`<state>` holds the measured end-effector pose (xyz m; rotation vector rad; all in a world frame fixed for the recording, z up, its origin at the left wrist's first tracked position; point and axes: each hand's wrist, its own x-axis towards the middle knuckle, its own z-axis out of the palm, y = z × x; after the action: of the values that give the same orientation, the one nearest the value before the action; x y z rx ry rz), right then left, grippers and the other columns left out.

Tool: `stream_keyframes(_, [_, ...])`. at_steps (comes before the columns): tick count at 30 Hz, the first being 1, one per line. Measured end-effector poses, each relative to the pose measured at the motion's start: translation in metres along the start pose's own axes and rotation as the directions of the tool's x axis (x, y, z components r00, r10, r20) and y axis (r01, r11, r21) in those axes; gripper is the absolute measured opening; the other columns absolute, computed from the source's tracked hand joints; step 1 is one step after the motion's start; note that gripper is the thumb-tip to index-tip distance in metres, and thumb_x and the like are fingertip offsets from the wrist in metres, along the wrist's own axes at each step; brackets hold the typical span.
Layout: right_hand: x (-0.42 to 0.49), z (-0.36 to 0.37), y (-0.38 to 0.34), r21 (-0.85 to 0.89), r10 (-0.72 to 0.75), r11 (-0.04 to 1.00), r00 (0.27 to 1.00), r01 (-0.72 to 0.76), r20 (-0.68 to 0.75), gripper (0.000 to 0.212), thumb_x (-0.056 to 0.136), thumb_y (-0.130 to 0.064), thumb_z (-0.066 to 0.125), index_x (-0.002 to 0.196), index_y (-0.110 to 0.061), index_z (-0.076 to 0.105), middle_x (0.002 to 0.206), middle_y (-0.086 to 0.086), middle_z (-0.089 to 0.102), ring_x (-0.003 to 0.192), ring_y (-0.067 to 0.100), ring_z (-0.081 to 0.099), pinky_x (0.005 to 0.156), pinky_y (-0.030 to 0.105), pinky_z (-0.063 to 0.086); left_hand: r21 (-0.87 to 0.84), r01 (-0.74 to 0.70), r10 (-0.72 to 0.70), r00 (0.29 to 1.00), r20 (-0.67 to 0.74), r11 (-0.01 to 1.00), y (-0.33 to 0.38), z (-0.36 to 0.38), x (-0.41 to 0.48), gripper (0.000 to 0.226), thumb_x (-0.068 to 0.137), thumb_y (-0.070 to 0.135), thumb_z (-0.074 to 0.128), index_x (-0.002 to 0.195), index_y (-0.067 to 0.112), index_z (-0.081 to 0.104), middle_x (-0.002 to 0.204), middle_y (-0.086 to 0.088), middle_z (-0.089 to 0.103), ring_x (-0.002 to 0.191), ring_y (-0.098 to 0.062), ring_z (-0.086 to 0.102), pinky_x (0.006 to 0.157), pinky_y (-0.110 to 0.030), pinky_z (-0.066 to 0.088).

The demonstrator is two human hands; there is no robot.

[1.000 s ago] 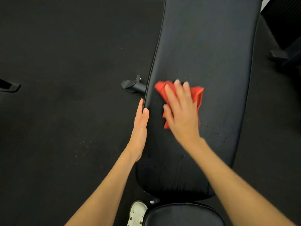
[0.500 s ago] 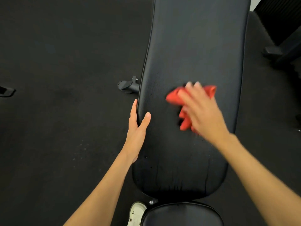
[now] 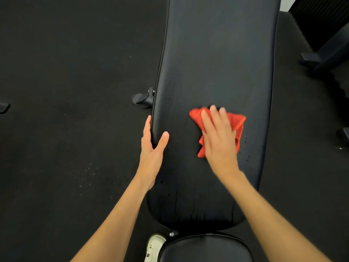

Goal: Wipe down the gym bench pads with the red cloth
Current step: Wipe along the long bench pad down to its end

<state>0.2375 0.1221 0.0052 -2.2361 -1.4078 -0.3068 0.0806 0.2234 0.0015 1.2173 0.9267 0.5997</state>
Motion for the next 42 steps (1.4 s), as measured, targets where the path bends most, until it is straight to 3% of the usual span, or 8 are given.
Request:
stream_keyframes(6, [-0.104, 0.009, -0.001, 0.043, -0.080, 0.997, 0.959, 0.071, 0.273, 0.092, 0.074, 0.013, 0.069, 0.149, -0.018, 0.027, 0.158, 0.001, 0.020, 0.147, 0.022, 0.016, 0.091, 0.048, 0.045, 0.051, -0.023, 0.025, 0.999, -0.023, 0.998, -0.002, 0.000, 0.001, 0.069, 0.097, 0.045, 0.060, 0.150, 0.057, 0.019, 0.159, 0.021, 0.027, 0.145, -0.004, 0.030, 0.120, -0.043, 0.030])
stream_keyframes(14, [-0.010, -0.031, 0.038, 0.015, -0.296, 0.952, 0.902, 0.306, 0.314, 0.056, 0.088, -0.006, 0.037, 0.143, -0.005, 0.041, 0.153, 0.014, 0.030, 0.143, 0.034, 0.024, 0.106, 0.051, 0.035, 0.045, -0.049, 0.051, 0.998, -0.040, 0.998, -0.004, 0.001, 0.002, 0.068, 0.098, 0.039, 0.060, 0.152, 0.051, 0.022, 0.158, 0.020, 0.032, 0.143, -0.003, 0.034, 0.120, -0.040, 0.032])
stream_keyframes(19, [0.092, -0.057, 0.050, -0.021, -0.048, 0.999, 0.997, 0.049, 0.054, 0.047, 0.098, -0.007, 0.045, 0.144, -0.013, 0.041, 0.155, 0.011, 0.030, 0.145, 0.030, 0.021, 0.111, 0.044, 0.023, 0.045, -0.052, 0.053, 0.998, -0.020, 0.998, -0.004, 0.000, 0.002, 0.068, 0.098, 0.040, 0.060, 0.153, 0.050, 0.020, 0.157, 0.022, 0.031, 0.142, 0.000, 0.035, 0.119, -0.038, 0.033])
stream_keyframes(23, [0.101, -0.047, 0.031, 0.007, 0.227, 0.974, 0.969, -0.228, -0.095, 0.050, 0.101, -0.025, 0.037, 0.150, -0.021, 0.029, 0.159, 0.005, 0.019, 0.148, 0.027, 0.009, 0.112, 0.056, 0.013, 0.036, -0.059, 0.060, 0.998, -0.022, 0.998, -0.004, 0.000, 0.002, 0.068, 0.098, 0.041, 0.060, 0.152, 0.052, 0.021, 0.157, 0.023, 0.033, 0.141, 0.000, 0.037, 0.118, -0.038, 0.034])
stream_keyframes(32, [-0.075, 0.001, 0.015, -0.018, 0.252, 0.968, 0.966, -0.252, 0.056, 0.052, 0.103, -0.023, 0.038, 0.152, -0.016, 0.022, 0.159, 0.013, 0.016, 0.147, 0.034, 0.010, 0.103, 0.062, 0.034, 0.030, -0.094, 0.096, 0.992, -0.081, 0.995, -0.010, 0.004, 0.002, 0.065, 0.098, 0.040, 0.061, 0.151, 0.052, 0.025, 0.154, 0.025, 0.035, 0.135, 0.009, 0.039, 0.105, -0.017, 0.037])
stream_keyframes(35, [-0.122, 0.004, 0.019, -0.008, 0.237, 0.971, 0.963, -0.238, 0.125, 0.076, 0.093, -0.001, 0.057, 0.153, -0.020, 0.015, 0.161, 0.007, 0.008, 0.148, 0.032, 0.006, 0.105, 0.061, 0.034, 0.025, -0.091, 0.092, 0.992, -0.082, 0.996, -0.013, 0.004, 0.002, 0.065, 0.098, 0.041, 0.060, 0.150, 0.053, 0.025, 0.153, 0.026, 0.036, 0.132, 0.012, 0.040, 0.098, -0.011, 0.037])
stream_keyframes(39, [-0.112, -0.005, 0.026, 0.053, 0.245, 0.965, 0.957, -0.256, 0.152, 0.114, 0.064, 0.026, 0.064, 0.153, -0.026, 0.015, 0.162, 0.000, 0.000, 0.148, 0.029, 0.001, 0.110, 0.059, 0.026, 0.033, -0.091, 0.093, 0.993, -0.075, 0.995, -0.014, 0.003, 0.004, 0.065, 0.098, 0.042, 0.060, 0.150, 0.055, 0.024, 0.151, 0.029, 0.036, 0.132, 0.012, 0.040, 0.098, -0.011, 0.037])
stream_keyframes(42, [-0.062, -0.023, 0.034, 0.067, 0.233, 0.969, 0.969, -0.239, 0.088, 0.099, 0.065, 0.016, 0.056, 0.152, -0.016, 0.022, 0.160, 0.012, 0.007, 0.147, 0.036, 0.003, 0.106, 0.071, 0.021, 0.034, -0.098, 0.100, 0.992, -0.076, 0.995, -0.013, 0.004, 0.003, 0.065, 0.097, 0.042, 0.060, 0.150, 0.054, 0.024, 0.151, 0.027, 0.036, 0.133, 0.010, 0.039, 0.100, -0.013, 0.036])
